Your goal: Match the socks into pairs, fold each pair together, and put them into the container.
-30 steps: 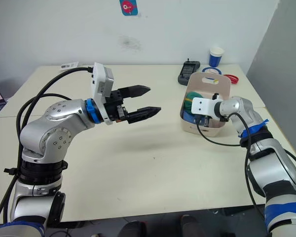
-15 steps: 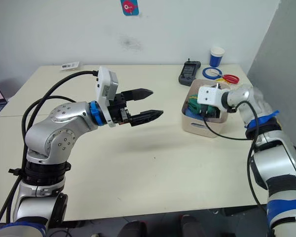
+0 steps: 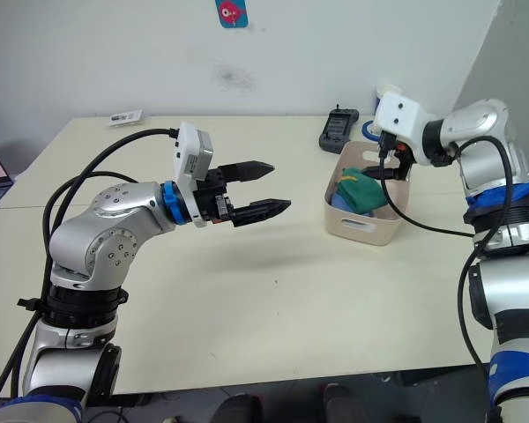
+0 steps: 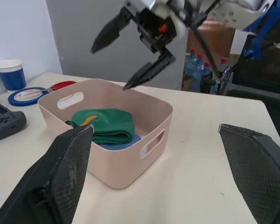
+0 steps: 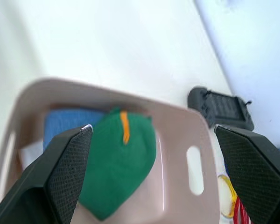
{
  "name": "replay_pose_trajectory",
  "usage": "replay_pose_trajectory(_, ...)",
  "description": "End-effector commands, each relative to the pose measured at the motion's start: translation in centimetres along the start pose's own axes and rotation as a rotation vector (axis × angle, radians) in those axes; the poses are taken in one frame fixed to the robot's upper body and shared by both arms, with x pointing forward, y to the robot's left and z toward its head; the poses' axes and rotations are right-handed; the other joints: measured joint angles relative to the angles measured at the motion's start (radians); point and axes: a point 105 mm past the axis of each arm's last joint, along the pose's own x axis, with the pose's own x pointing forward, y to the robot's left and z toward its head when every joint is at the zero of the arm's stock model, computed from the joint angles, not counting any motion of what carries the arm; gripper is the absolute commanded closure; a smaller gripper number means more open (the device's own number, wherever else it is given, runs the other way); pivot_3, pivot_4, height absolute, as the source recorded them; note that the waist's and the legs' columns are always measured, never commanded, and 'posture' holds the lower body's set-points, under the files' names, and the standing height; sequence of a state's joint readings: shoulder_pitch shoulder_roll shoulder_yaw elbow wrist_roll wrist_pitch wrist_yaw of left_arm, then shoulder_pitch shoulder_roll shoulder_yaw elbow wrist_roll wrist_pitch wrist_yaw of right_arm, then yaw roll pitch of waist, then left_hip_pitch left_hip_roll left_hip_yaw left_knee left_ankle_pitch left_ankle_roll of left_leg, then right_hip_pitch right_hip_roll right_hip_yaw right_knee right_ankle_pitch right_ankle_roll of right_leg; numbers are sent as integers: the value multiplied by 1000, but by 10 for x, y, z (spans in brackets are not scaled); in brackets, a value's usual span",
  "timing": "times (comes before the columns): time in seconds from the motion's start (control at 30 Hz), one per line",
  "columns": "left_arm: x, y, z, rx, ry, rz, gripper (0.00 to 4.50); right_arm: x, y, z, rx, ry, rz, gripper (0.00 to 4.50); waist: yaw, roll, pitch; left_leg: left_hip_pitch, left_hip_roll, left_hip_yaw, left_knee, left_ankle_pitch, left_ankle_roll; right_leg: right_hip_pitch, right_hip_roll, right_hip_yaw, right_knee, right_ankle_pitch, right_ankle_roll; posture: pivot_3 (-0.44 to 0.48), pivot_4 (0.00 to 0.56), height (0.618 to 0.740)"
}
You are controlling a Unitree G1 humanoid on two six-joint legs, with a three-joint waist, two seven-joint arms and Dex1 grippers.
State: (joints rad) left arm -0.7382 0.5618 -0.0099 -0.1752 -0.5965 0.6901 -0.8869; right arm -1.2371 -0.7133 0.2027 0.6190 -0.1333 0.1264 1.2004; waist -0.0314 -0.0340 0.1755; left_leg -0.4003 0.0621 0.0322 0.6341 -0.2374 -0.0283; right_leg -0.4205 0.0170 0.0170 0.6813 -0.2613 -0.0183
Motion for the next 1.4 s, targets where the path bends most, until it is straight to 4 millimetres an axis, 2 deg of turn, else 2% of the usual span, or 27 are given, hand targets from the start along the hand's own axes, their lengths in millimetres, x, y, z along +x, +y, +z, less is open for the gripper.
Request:
replay_pose_trajectory(0.03,-4,1,10,44,-9,-2,0,-13,3,3,23,-35,-9,10,2,0,0,0,0,0,0,0,1,0,0,0,0,0,0,0,150,740)
replay_pose_trajectory(0.23,-14,4,6,66,36,-17,0,-20,22,-2,64,-49,6,10,1,0,0,-1,0,0,3,0,1,0,0,0,1,0,1,0,150,740)
replay_pose_trajectory(0.53,-27,13,-4,83,83,26,0,-30,51,11,163,-160,-14,10,1,0,0,-1,0,0,6,-1,1,1,0,0,2,-2,5,0,150,740)
replay_pose_trajectory(0.67,-60,16,-28,49,146,120,0,-39,88,12,238,-254,-29,10,1,0,0,0,1,-1,6,-1,1,1,0,0,1,-3,5,0,150,740)
replay_pose_trajectory(0.73,-72,15,-37,40,175,145,0,-40,99,12,270,-265,-43,10,0,0,0,-1,1,-1,6,-1,1,1,0,0,2,-3,5,0,150,740)
replay_pose_trajectory(0.87,-102,9,-63,-3,197,304,0,-27,145,8,351,-271,-99,10,2,0,0,0,2,-1,6,-1,1,1,0,0,3,-3,5,0,150,740)
replay_pose_trajectory(1.03,-121,-5,-96,2,166,597,0,-8,194,-11,421,-230,-190,10,3,0,-1,1,2,-1,7,-1,2,4,-3,0,1,-2,6,0,150,740)
replay_pose_trajectory(1.17,-126,-28,-130,-3,232,724,0,4,214,-30,497,-196,-283,10,1,-2,-2,2,2,-1,8,-1,2,5,-4,1,0,-2,7,0,150,740)
replay_pose_trajectory(1.3,-127,-38,-143,-47,231,799,0,7,222,-34,594,-224,-318,10,3,-2,-2,3,1,-1,7,-2,2,7,-4,0,0,-2,7,0,150,740)
replay_pose_trajectory(1.4,-123,-45,-149,-74,229,806,0,9,222,-34,587,-237,-307,10,2,-2,-2,3,0,-1,7,-2,2,7,-2,0,0,-2,7,0,150,740)
